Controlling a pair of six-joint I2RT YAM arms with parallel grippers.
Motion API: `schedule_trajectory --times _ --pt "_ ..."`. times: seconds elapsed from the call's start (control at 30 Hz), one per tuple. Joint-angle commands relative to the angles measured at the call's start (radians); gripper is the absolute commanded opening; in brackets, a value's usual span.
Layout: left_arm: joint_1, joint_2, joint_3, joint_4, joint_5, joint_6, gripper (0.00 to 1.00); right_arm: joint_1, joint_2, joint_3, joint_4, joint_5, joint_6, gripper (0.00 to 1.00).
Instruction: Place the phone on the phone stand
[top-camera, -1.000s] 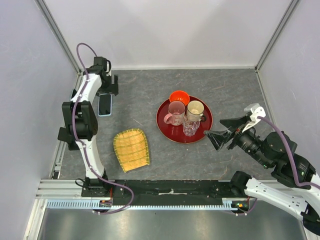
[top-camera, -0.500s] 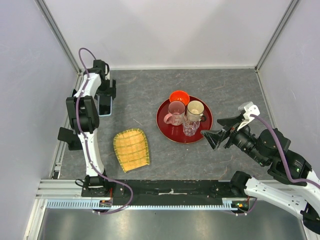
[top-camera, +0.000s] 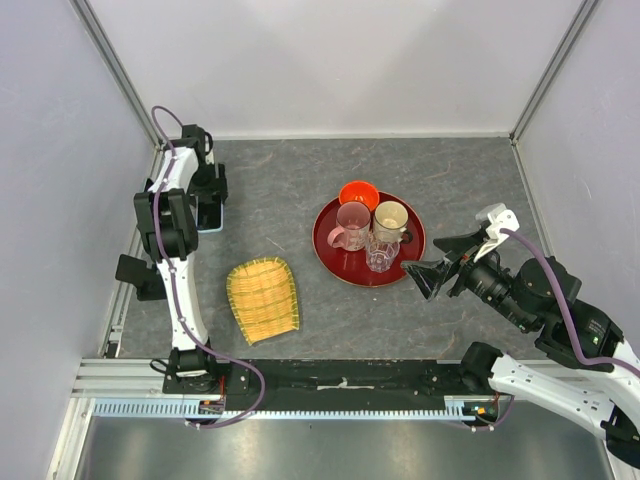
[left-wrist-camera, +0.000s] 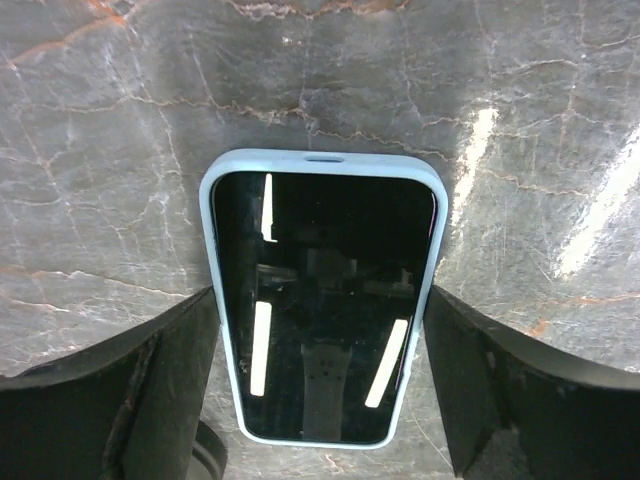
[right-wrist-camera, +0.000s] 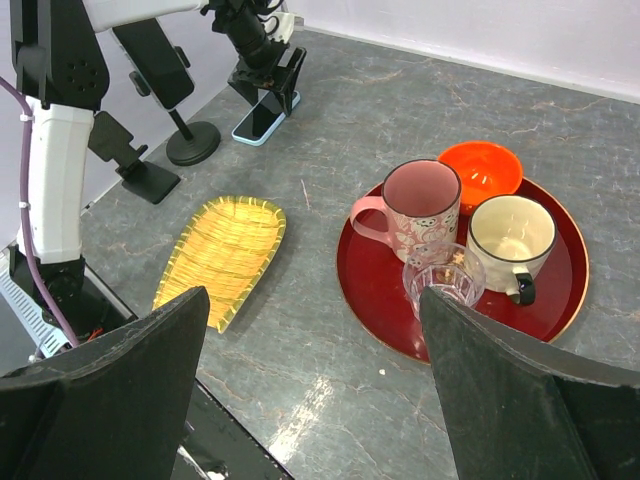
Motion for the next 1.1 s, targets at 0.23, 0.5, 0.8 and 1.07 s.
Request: schedule_trajectory --times 0.23,0.5,0.8,1.07 --pt "-0.022 0.016 -0.049 -0.049 0.022 -0.144 0.47 0.005 0.007 0.021 0.025 0.01 0.031 0.93" --pt "-0.035 -0.162 -0.249 0.095 0.176 -0.218 0.02 0.004 0.184 0.049 0.015 -0.032 0.119 0.93" --pt "-0.036 -0.483 -0.52 0.328 0.388 -0.403 0.02 0.005 0.425 0.006 0.372 0.006 0.255 0.9" --pt "-0.059 -0.671 -0.677 0.541 0.663 -0.523 0.02 0.004 0.781 0.076 0.65 0.137 0.239 0.87"
